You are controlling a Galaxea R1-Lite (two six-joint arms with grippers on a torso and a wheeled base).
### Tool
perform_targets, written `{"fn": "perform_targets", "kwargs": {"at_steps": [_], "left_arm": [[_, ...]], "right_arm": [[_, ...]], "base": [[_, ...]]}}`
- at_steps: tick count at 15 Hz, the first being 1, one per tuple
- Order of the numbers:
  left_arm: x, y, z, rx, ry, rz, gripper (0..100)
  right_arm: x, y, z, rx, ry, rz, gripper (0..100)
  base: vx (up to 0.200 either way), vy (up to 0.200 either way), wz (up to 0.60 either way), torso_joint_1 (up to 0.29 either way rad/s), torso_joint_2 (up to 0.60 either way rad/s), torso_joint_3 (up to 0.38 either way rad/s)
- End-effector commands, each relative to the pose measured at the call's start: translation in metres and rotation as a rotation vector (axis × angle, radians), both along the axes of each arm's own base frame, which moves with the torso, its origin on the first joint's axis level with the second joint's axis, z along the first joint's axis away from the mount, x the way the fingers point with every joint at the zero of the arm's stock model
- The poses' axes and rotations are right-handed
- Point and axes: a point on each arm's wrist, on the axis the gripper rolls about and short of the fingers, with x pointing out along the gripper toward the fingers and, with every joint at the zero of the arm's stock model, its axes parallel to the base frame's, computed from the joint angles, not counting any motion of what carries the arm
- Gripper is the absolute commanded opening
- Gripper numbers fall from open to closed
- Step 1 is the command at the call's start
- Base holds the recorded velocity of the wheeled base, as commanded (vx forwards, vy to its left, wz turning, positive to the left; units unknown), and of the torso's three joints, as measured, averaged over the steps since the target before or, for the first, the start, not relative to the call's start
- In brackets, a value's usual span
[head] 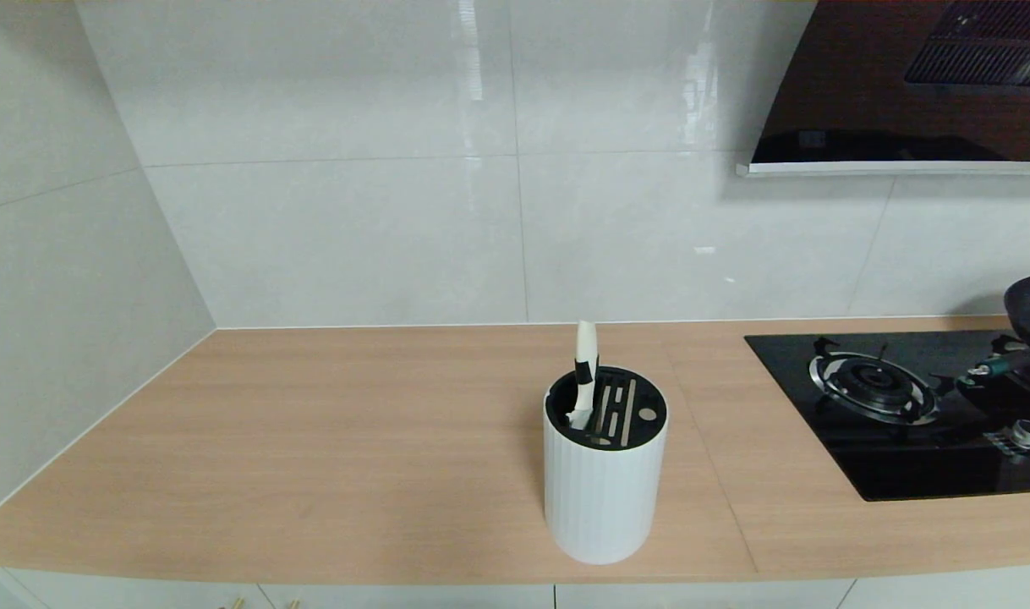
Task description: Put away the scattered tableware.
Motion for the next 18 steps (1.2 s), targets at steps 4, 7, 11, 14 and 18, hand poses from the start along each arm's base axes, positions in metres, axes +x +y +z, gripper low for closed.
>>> {"fn": "perform_targets", "kwargs": {"at_steps": [4, 7, 11, 14, 18], "left_arm": [[-0.017, -0.002, -0.034, 0.036, -0.132, 0.114, 100], [0.011, -0.001, -0.081, 0.266, -0.068, 0.327, 100], [0.024, 0.007, -0.114, 0.336, 0.298, 0.650, 100], [0.025, 0.008, -0.124, 0.384, 0.392, 0.714, 100], [0.025, 0.006, -0.129, 0.363, 0.439, 0.598, 100]], "right_arm": [[-0.010, 0.005, -0.019, 0.073, -0.020, -0.218, 100], [-0.006, 0.016, -0.056, 0.042, 0.010, -0.257, 100], [0.029, 0.014, -0.101, -0.032, 0.118, -0.343, 100], [0.049, 0.015, -0.135, -0.135, 0.125, -0.338, 100], [0.052, 0.016, -0.152, -0.162, 0.289, -0.281, 100]], "base": [[0.000, 0.000, 0.00, 0.000, 0.00, 0.000], [0.000, 0.000, 0.00, 0.000, 0.00, 0.000], [0.000, 0.000, 0.00, 0.000, 0.00, 0.000], [0.000, 0.000, 0.00, 0.000, 0.00, 0.000], [0.000, 0.000, 0.00, 0.000, 0.00, 0.000]]}}
